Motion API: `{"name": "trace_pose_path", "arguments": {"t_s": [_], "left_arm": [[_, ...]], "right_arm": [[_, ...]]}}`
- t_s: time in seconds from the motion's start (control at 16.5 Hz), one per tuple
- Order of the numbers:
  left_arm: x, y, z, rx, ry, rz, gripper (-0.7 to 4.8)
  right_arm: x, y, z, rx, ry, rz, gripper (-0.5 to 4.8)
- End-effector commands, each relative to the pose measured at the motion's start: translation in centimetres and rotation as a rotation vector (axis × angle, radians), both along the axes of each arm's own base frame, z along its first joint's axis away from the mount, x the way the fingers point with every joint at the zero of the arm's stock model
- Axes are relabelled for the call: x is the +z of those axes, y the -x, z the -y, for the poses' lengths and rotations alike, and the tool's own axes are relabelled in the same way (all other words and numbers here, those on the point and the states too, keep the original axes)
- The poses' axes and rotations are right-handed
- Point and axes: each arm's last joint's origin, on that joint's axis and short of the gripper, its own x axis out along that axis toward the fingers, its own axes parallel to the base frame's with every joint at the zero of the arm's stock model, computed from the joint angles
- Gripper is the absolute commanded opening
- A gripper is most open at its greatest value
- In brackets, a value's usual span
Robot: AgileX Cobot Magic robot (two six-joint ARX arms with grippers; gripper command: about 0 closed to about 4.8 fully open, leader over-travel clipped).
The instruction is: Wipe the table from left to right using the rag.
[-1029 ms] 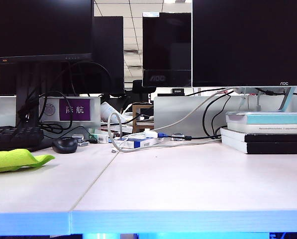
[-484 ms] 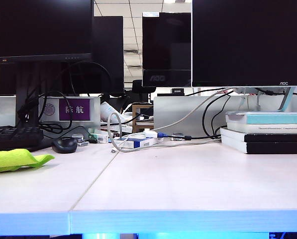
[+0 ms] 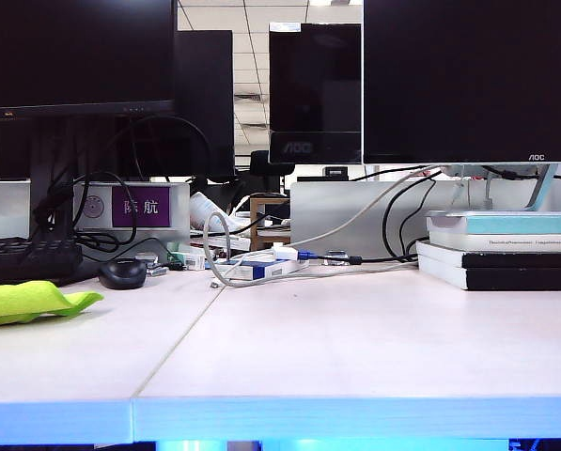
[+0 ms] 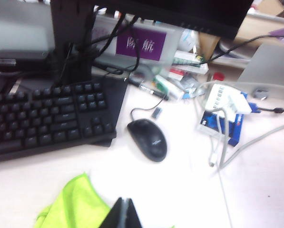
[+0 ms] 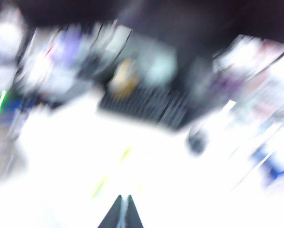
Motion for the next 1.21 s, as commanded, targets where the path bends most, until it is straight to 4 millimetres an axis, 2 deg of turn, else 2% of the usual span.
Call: {"name": "trace_pose_path", "arguments": {"t_s": [0.06,0.18,0.3,0.54,0.73,0.85,0.91,0.97,1.21], "left_arm": [[-0.3,-0.5,0.1,-0.012,0.002,-0.021,-0.05],[-0.8,-1.1,0.1,-0.029,0.009,-0.053,-0.05],[-1.3,-1.5,0.1,-0.037,-0.005,-0.080,-0.05],[-2.9,-2.7,0.2,-0.064,0.005,-0.190,-0.05],[-4.9,-3.9,0.2,-0.055,0.007,-0.375,-0.04],[-6.0,-4.9,0.1,-0.042,0.001,-0.465,0.39],[-6.8,-5.7,0.1,-0.033,-0.004,-0.511,1.26],[-7.4,-6.2,0.1,-0.031,-0.005,-0.533,1.66],[-9.7,-7.8,-0.1,0.010,-0.030,-0.627,1.79]], "right_arm": [[-1.4,1.4,-3.0,0.051,0.138,0.007,-0.05],[-2.1,2.3,-4.6,0.104,0.207,0.036,-0.05],[-2.4,2.9,-5.3,0.141,0.224,0.027,-0.05],[-2.5,3.1,-5.5,0.156,0.232,0.025,-0.05],[-2.5,3.1,-5.5,0.156,0.230,0.026,-0.05],[-2.5,3.2,-5.5,0.171,0.227,0.023,-0.05],[-2.5,3.2,-5.6,0.188,0.223,0.019,-0.05],[-2.5,3.2,-5.6,0.193,0.222,0.019,-0.05],[-2.5,3.4,-5.6,0.197,0.222,0.020,-0.05]]}}
